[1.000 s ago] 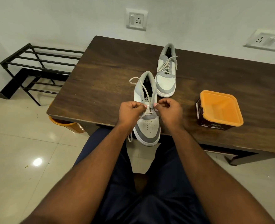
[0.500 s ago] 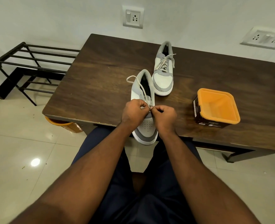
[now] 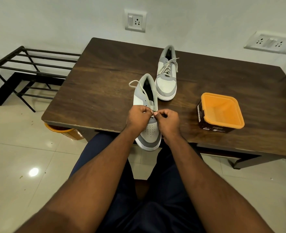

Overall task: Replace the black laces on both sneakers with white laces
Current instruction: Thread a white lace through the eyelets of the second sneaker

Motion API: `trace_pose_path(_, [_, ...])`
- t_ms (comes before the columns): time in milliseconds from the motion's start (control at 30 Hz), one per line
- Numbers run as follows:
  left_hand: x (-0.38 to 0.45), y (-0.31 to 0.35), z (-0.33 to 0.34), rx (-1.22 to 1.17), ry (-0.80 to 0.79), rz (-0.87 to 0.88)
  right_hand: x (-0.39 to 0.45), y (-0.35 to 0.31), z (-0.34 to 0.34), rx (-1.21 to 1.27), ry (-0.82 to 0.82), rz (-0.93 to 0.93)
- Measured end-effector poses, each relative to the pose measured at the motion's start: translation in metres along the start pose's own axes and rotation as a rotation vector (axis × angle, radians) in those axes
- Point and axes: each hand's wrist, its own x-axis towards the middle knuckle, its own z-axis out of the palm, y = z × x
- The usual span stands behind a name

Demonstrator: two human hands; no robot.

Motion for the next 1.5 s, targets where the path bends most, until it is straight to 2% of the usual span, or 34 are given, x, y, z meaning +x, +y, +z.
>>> trace_pose_path(200, [0.004,-0.004,0.003,0.019,-0.009,-0.015,0.006,0.007,-0.004,0.101,-0.049,0.101])
trace_pose_path(367, [-0.005,0.002,-0.002,0.046,-0.062,0.034,0.015,0.004,-0.008,0.025,-0.103,0.040])
trace_pose_path(400, [-0.006,0.004,-0.004,0.096,-0.095,0.056,0.016,0.003,-0.008,-0.009,-0.117,0.027])
trace_pose_path(467, [-0.012,0.007,-0.009,0.352,-0.103,0.131,0.021,0.001,-0.010,-0.114,-0.193,0.005])
trace_pose_path(533, [-0.018,0.007,-0.014,0.633,-0.001,0.185,0.033,-0.008,-0.017,-0.178,-0.285,0.059])
trace_pose_path(567, [-0.022,0.008,-0.015,0.685,0.040,0.202,0.045,-0.012,-0.025,-0.195,-0.291,0.097])
trace_pose_path(600, [-0.023,0.006,-0.016,0.694,0.071,0.227,0.058,-0.018,-0.035,-0.221,-0.246,0.113])
trace_pose_path(667, [-0.026,-0.002,-0.014,0.705,0.115,0.277,0.084,-0.032,-0.055,-0.241,0.054,0.064])
trace_pose_path(733, [-0.027,-0.011,-0.011,0.727,0.126,0.287,0.095,-0.045,-0.070,-0.051,0.364,0.049])
trace_pose_path(767, [-0.028,-0.015,-0.009,0.724,0.131,0.283,0.093,-0.049,-0.070,0.073,0.410,0.085])
trace_pose_path(833, [-0.031,-0.021,-0.005,0.701,0.156,0.292,0.073,-0.047,-0.057,0.246,0.296,0.221])
trace_pose_path(933, [-0.030,-0.029,0.001,0.651,0.208,0.305,0.027,-0.020,-0.029,0.253,0.024,0.299])
trace_pose_path(1000, [-0.029,-0.032,0.002,0.640,0.215,0.304,0.006,0.000,-0.012,0.257,-0.022,0.256])
trace_pose_path(1133, [-0.027,-0.034,0.003,0.653,0.209,0.307,-0.001,0.010,0.003,0.147,0.002,0.106])
trace_pose_path(1300, [-0.028,-0.034,0.001,0.635,0.206,0.302,0.020,0.000,-0.013,-0.324,-0.124,-0.182])
trace_pose_path(1333, [-0.028,-0.033,0.000,0.629,0.200,0.299,0.032,-0.005,-0.022,-0.383,-0.048,-0.206])
trace_pose_path(1367, [-0.027,-0.033,0.000,0.626,0.191,0.297,0.046,-0.014,-0.035,-0.373,0.099,-0.175])
trace_pose_path(1433, [-0.028,-0.034,-0.001,0.636,0.181,0.289,0.072,-0.030,-0.064,-0.182,0.467,-0.039])
trace_pose_path(1467, [-0.028,-0.034,-0.002,0.640,0.181,0.286,0.080,-0.033,-0.074,-0.087,0.565,0.016])
trace_pose_path(1500, [-0.029,-0.033,-0.001,0.640,0.179,0.282,0.079,-0.035,-0.078,-0.035,0.554,0.042])
